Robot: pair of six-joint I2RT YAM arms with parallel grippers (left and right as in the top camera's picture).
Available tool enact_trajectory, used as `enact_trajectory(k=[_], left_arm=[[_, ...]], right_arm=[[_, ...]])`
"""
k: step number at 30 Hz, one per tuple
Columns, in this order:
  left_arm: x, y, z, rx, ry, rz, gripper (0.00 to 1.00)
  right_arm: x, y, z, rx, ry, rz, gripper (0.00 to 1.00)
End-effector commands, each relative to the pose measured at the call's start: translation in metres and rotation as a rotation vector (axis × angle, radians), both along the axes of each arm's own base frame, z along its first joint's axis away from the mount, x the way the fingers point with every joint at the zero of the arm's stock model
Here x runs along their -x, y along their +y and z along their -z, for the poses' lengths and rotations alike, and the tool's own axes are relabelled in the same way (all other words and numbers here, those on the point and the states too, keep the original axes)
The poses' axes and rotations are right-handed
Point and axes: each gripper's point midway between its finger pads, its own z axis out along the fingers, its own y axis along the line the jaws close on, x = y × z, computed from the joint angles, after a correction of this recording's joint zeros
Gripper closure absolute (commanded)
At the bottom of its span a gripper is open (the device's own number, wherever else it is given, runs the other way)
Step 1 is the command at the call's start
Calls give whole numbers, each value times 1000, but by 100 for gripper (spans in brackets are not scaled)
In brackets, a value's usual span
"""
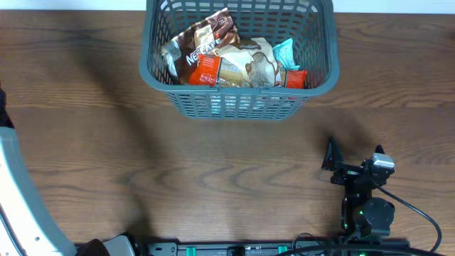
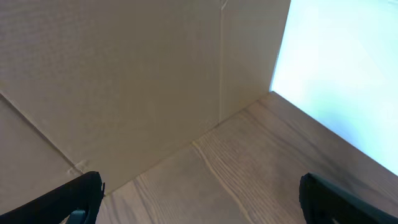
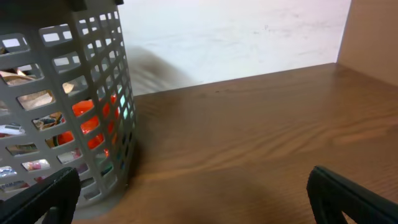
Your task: Pack container
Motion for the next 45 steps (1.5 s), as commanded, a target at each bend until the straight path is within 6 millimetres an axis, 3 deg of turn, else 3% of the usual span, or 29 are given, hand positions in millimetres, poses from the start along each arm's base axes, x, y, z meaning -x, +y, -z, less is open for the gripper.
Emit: enact_trajectory(k=[1,8,14,18,22,28,35,39,45], left_arm=[[6,5,-1,0,-5,-28,1],[11,0,-7,-6,-16,-22,2],[18,-14,-21,-21,-49,3,1],[34,-31,-33,-26,-65,28,1],[35,-67,-44,-3,-109,166,2],[28,-151,-71,56,-234,542,1],[56,-235,-99,130,-366,878,1],[81,-253,-101,230,-451,908,1],[105,-257,-74,289,-481,900,1]], right_arm=[[1,-4,0,-14,-3,19,1],[1,-4,0,-14,-3,19,1],[1,-4,0,-14,-3,19,1],[1,-4,0,-14,-3,19,1],[1,-4,0,-14,-3,19,1],[1,-4,0,-14,-3,19,1],[1,-4,0,-14,-3,19,1],[1,-4,0,-14,-3,19,1],[1,-4,0,-14,-3,19,1]])
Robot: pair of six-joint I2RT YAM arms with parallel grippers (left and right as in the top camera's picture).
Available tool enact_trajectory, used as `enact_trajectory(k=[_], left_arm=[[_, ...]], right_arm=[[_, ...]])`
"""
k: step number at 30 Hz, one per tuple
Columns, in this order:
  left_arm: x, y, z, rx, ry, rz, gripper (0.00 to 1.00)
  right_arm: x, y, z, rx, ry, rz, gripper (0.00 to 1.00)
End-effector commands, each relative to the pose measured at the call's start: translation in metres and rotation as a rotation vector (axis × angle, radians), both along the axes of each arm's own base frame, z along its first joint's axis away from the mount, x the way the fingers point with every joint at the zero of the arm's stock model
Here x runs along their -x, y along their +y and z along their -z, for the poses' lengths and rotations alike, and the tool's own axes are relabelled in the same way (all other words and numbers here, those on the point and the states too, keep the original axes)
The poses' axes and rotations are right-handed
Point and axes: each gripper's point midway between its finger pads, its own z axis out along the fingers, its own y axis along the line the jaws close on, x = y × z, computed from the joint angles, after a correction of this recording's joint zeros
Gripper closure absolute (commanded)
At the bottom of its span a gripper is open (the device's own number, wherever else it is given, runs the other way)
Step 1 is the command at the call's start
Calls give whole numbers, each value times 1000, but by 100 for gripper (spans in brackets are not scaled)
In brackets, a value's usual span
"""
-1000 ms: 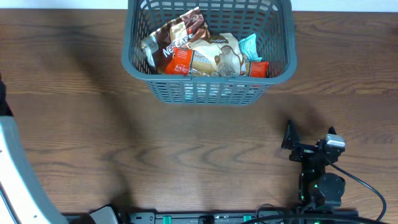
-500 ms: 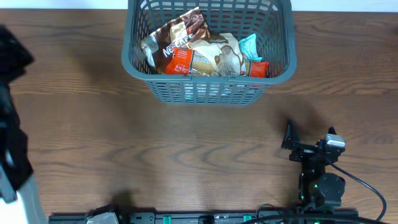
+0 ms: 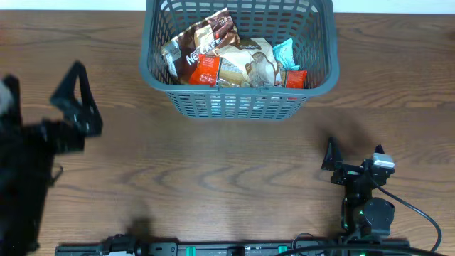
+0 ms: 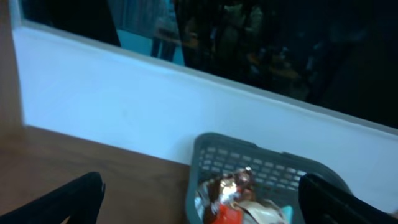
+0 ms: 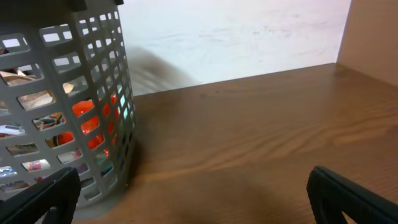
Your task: Pack container
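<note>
A grey slatted basket (image 3: 238, 99) stands at the table's far middle. It holds several snack packets: a brown Nescafe pouch (image 3: 206, 39), an orange packet (image 3: 206, 70), beige packets (image 3: 249, 67) and a teal one (image 3: 284, 51). My left gripper (image 3: 75, 92) hangs over the table's left side, open and empty, and looks blurred. In the left wrist view the basket (image 4: 261, 165) lies ahead between the open fingertips (image 4: 68, 199). My right gripper (image 3: 353, 154) rests near the front right, open and empty, with the basket (image 5: 68, 99) at its left.
The brown wooden table (image 3: 227, 178) carries only the basket. A white wall (image 4: 93, 106) and a dark window (image 4: 280, 43) lie behind the basket. A cardboard panel (image 5: 373, 37) stands at the right. A black rail (image 3: 227, 249) and cables run along the front edge.
My left arm, then at the frame's left edge with its camera facing a cardboard wall, now hangs over the table's left side facing the basket. The right arm and the basket have not moved.
</note>
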Motion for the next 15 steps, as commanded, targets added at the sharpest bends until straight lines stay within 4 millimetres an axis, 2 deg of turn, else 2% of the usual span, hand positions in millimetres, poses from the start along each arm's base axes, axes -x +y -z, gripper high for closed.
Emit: enact_trajectory(k=[1,6,15], left_arm=[[7,-6,28,71,27,23,1],[19,-6,66,75,33,23,1],[29,-6,158,83,58,17,1]], right_arm=[[1,-4,0,-14,-3,19,1],[1,-4,0,-14,-3,19,1],[1,-4,0,-14,-3,19,1]])
